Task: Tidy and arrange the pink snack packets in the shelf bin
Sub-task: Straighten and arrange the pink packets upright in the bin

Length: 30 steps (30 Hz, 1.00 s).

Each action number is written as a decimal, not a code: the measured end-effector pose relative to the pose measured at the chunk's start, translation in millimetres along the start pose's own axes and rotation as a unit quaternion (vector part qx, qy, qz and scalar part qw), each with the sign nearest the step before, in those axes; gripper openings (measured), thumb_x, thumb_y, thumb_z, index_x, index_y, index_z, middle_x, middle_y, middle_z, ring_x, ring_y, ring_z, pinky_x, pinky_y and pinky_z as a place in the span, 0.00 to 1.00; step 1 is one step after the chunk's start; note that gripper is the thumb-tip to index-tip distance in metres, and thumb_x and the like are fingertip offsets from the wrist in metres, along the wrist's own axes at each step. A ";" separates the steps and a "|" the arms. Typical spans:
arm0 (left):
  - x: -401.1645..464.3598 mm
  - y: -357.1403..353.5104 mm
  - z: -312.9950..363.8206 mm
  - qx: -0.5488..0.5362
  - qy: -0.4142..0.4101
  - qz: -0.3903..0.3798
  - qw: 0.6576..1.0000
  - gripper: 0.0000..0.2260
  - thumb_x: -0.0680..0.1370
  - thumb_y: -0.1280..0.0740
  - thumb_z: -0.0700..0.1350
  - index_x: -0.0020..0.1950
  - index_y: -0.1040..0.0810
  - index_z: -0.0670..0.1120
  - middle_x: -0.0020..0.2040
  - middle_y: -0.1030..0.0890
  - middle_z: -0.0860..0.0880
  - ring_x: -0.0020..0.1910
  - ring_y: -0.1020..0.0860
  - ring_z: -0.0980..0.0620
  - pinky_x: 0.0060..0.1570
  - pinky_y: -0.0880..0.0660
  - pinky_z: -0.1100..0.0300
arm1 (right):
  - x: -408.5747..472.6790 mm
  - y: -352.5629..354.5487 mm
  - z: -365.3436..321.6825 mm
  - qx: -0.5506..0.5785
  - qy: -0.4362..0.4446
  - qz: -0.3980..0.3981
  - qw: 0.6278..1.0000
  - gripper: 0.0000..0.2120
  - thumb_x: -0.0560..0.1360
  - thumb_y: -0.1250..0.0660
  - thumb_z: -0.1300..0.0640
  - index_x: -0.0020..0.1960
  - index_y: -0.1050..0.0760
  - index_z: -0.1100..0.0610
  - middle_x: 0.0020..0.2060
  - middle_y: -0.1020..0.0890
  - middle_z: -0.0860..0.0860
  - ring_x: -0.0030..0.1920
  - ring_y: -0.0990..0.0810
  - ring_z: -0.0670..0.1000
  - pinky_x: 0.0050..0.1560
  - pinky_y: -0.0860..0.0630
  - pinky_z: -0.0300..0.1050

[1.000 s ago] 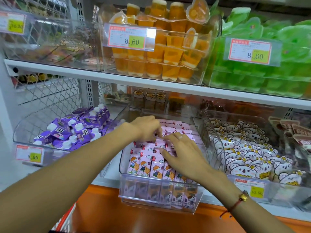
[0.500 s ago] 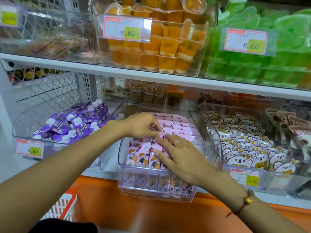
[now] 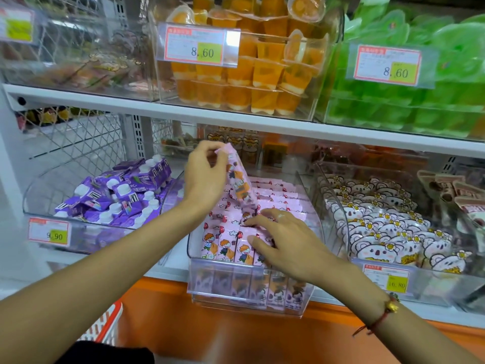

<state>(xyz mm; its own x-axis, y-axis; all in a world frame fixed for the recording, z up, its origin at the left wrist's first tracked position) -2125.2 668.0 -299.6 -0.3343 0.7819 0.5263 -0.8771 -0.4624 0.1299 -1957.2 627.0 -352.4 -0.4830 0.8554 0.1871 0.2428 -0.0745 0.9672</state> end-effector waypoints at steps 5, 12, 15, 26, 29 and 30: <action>-25.2 17.6 11.5 -0.090 -0.043 0.094 0.991 0.04 0.81 0.38 0.39 0.53 0.24 0.41 0.45 0.22 0.54 0.41 0.23 0.67 0.42 0.29 0.74 | 1.2 4.6 0.2 0.039 -0.001 0.039 0.998 0.16 0.80 0.43 0.46 0.67 0.29 0.43 0.67 0.28 0.51 0.67 0.30 0.53 0.63 0.31 0.48; -46.2 21.3 21.7 -0.117 -0.039 0.023 0.992 0.04 0.80 0.36 0.39 0.53 0.22 0.43 0.46 0.20 0.55 0.43 0.23 0.68 0.46 0.27 0.73 | 3.6 27.8 -17.1 0.332 -0.041 0.178 0.925 0.15 0.76 0.38 0.42 0.61 0.28 0.44 0.58 0.24 0.39 0.59 0.26 0.41 0.59 0.28 0.41; -52.2 17.1 26.1 -0.135 -0.036 -0.023 0.990 0.05 0.79 0.34 0.40 0.52 0.21 0.46 0.46 0.18 0.54 0.46 0.21 0.64 0.48 0.25 0.69 | 4.4 26.7 -30.4 0.354 -0.005 0.151 0.923 0.13 0.77 0.36 0.46 0.61 0.28 0.44 0.55 0.22 0.41 0.54 0.23 0.39 0.51 0.26 0.34; -62.0 5.7 6.3 -0.035 0.000 -0.187 0.982 0.17 0.73 0.33 0.34 0.55 0.24 0.53 0.55 0.22 0.57 0.54 0.23 0.60 0.46 0.23 0.65 | 7.0 19.9 -13.5 0.638 -0.156 0.115 0.745 0.11 0.77 0.34 0.57 0.57 0.24 0.61 0.34 0.16 0.44 0.35 0.18 0.40 0.34 0.23 0.33; -68.1 -0.1 3.5 -0.017 0.004 -0.218 0.976 0.20 0.65 0.30 0.43 0.55 0.25 0.54 0.56 0.25 0.58 0.53 0.25 0.60 0.42 0.25 0.68 | 8.0 19.3 -15.0 0.643 -0.151 0.114 0.742 0.13 0.77 0.33 0.57 0.58 0.23 0.62 0.43 0.15 0.54 0.40 0.16 0.48 0.40 0.19 0.40; -69.1 -1.2 2.8 -0.003 -0.007 -0.218 0.976 0.21 0.64 0.29 0.46 0.56 0.26 0.54 0.56 0.26 0.59 0.52 0.26 0.61 0.42 0.25 0.68 | 8.0 19.4 -15.8 0.639 -0.148 0.116 0.746 0.13 0.77 0.33 0.56 0.58 0.23 0.63 0.44 0.16 0.55 0.40 0.16 0.49 0.40 0.19 0.40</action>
<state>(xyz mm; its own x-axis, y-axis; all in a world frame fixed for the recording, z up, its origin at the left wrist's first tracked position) -2100.1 613.3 -333.7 0.0754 0.8979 0.4336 -0.9372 -0.0846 0.3383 -1969.6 624.3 -329.5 -0.1424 0.9852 0.0951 0.9860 0.1496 -0.0736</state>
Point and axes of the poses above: each hand's wrist, its own x-axis towards the middle knuckle, its own y-axis out of the back of the hand, z = x × y, the point moved 3 cm from there along x, towards the middle knuckle
